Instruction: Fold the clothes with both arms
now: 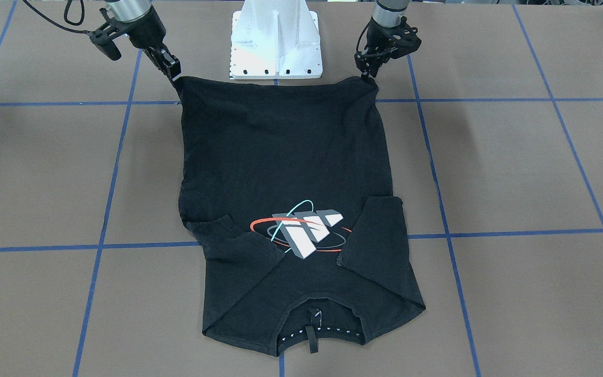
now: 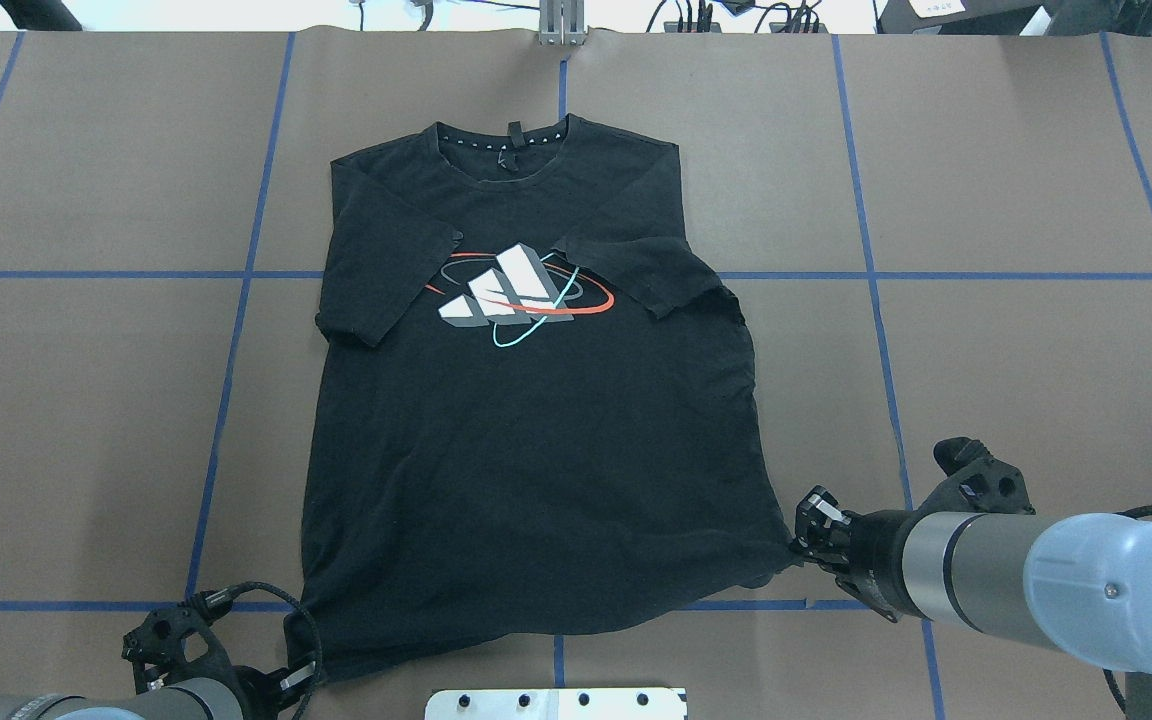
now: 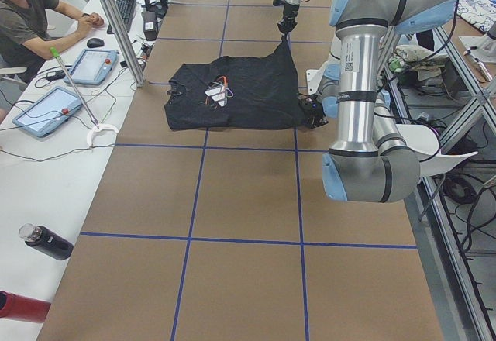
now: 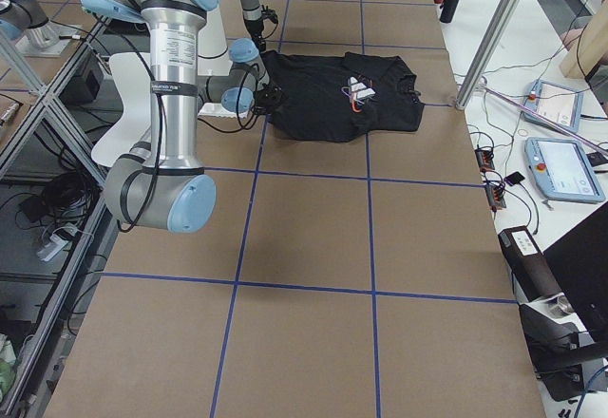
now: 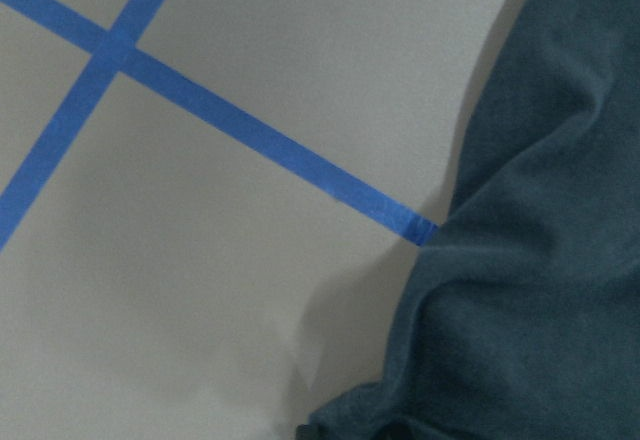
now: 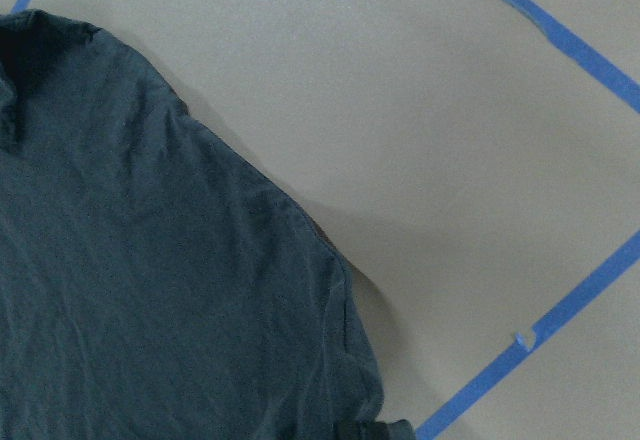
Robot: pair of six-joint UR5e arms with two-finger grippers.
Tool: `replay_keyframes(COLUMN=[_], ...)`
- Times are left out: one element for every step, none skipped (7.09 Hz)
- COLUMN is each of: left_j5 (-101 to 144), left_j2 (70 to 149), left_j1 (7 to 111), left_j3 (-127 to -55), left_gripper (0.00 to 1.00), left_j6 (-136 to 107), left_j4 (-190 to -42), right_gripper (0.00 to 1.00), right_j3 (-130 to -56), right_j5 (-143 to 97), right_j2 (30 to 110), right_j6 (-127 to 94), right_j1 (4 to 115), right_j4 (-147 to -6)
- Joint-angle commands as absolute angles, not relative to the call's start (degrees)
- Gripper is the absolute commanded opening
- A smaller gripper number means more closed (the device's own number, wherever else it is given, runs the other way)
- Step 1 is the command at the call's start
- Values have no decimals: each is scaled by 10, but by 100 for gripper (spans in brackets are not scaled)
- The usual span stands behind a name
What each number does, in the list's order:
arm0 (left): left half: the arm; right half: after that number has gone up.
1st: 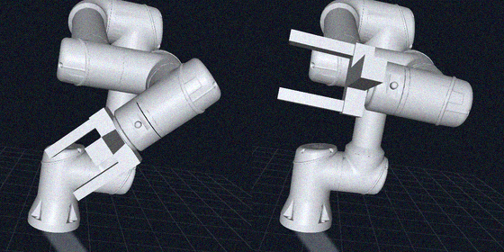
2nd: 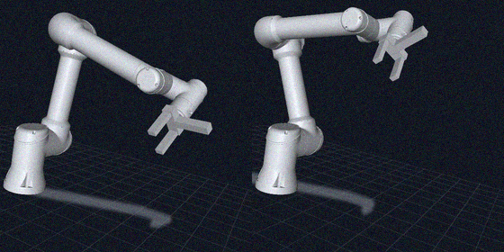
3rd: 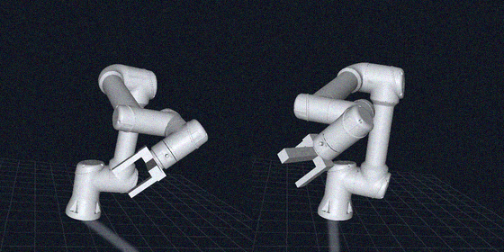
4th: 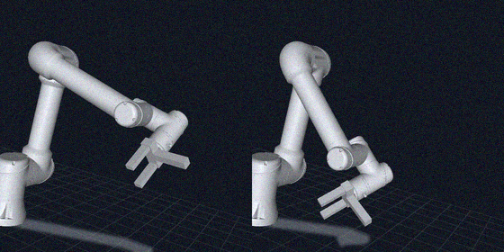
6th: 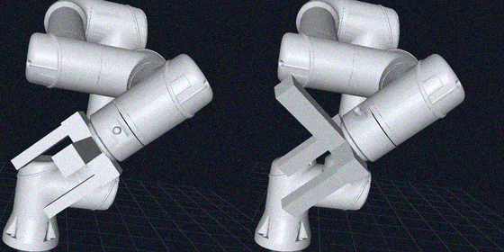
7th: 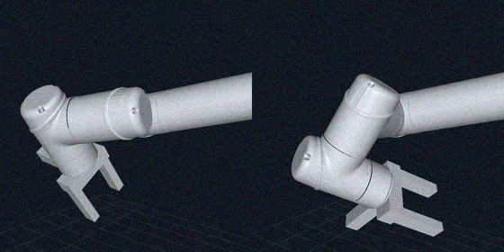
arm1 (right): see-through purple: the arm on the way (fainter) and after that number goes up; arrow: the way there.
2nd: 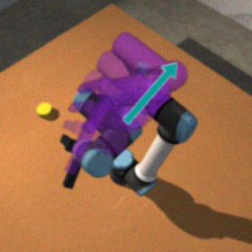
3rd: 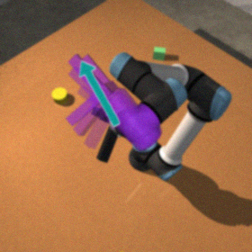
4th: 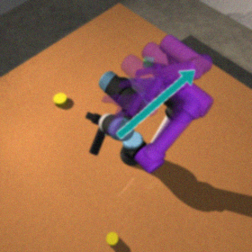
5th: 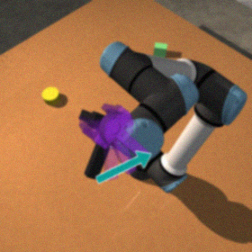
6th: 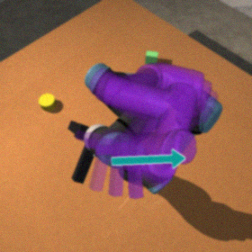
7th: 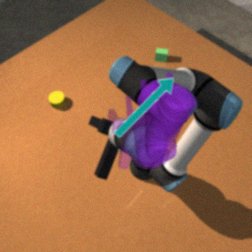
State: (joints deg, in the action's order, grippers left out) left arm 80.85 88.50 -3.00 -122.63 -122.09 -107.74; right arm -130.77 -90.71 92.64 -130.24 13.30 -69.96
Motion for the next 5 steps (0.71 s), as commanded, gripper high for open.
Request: replay_keyframes(left_j5=[809, 809, 810, 810, 810], left_j2=[885, 886, 887, 887, 887], left_j1=[-28, -29, -30, -30, -28], left_j3=[-1225, -1223, -1223, -1223, -1222], left_gripper=[47, 46, 42, 40, 40], left_j6=[-1221, -1221, -1221, -1221, -1221], left_j4=[-1078, -1078, -1078, -1078, -1079], right_gripper=[0, 0, 0, 0, 0], right_j3=[-1309, -1310, -1310, -1310, -1310], right_j5=[-908, -908, -908, -908, -908], right_j2=[926, 926, 927, 927, 927], right_j6=[-1303, -1303, -1303, -1303, -1303], right_j1=[137, 138, 139, 139, 139], right_j4=[-700, -700, -700, -700, -700])
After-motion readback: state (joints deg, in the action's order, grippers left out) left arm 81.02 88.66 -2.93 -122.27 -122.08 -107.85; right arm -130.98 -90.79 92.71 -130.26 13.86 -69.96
